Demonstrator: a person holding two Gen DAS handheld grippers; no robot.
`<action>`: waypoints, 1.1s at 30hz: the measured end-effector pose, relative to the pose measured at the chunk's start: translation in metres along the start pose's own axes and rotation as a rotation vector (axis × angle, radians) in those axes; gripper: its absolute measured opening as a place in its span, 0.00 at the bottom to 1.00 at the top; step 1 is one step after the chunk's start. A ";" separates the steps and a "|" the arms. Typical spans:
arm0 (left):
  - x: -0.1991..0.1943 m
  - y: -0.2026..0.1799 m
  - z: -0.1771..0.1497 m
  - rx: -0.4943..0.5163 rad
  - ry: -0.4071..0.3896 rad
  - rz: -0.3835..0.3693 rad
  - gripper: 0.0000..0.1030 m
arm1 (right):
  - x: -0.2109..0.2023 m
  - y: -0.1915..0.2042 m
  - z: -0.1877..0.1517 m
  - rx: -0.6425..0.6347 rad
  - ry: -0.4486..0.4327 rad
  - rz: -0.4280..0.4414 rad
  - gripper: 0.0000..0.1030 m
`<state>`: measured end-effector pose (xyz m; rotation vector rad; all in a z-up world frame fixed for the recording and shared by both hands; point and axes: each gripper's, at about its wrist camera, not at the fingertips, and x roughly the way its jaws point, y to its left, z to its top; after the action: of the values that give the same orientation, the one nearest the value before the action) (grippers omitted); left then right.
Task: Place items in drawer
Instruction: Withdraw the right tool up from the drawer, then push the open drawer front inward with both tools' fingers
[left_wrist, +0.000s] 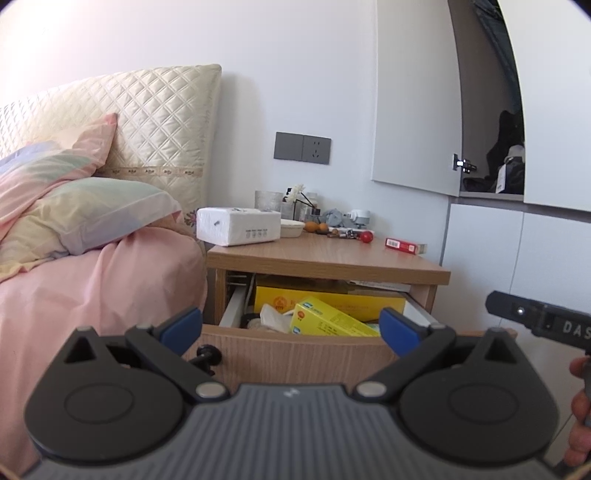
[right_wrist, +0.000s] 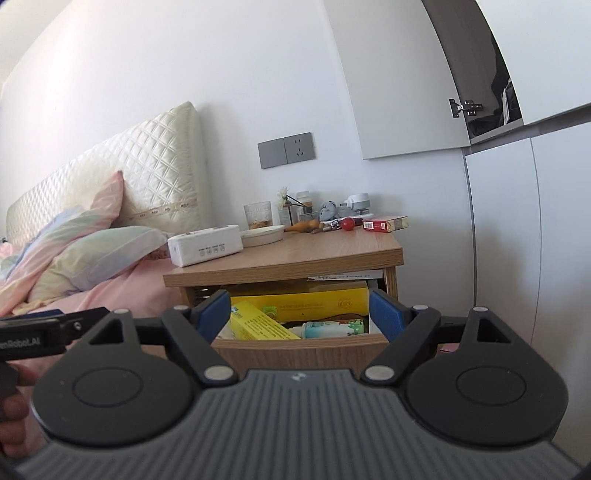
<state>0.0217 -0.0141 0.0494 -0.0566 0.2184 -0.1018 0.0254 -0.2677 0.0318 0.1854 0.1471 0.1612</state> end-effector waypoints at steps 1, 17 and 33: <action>0.000 0.000 0.000 -0.001 0.001 0.001 1.00 | -0.001 0.000 0.000 -0.002 -0.002 0.000 0.81; -0.002 0.006 0.000 0.002 0.006 0.012 1.00 | -0.008 0.003 0.001 -0.043 -0.023 -0.001 0.81; -0.031 0.001 -0.005 0.031 -0.033 0.012 1.00 | -0.029 0.008 0.000 -0.017 -0.037 0.052 0.81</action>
<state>-0.0093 -0.0104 0.0512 -0.0265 0.1845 -0.0919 -0.0044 -0.2648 0.0368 0.1752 0.1041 0.2103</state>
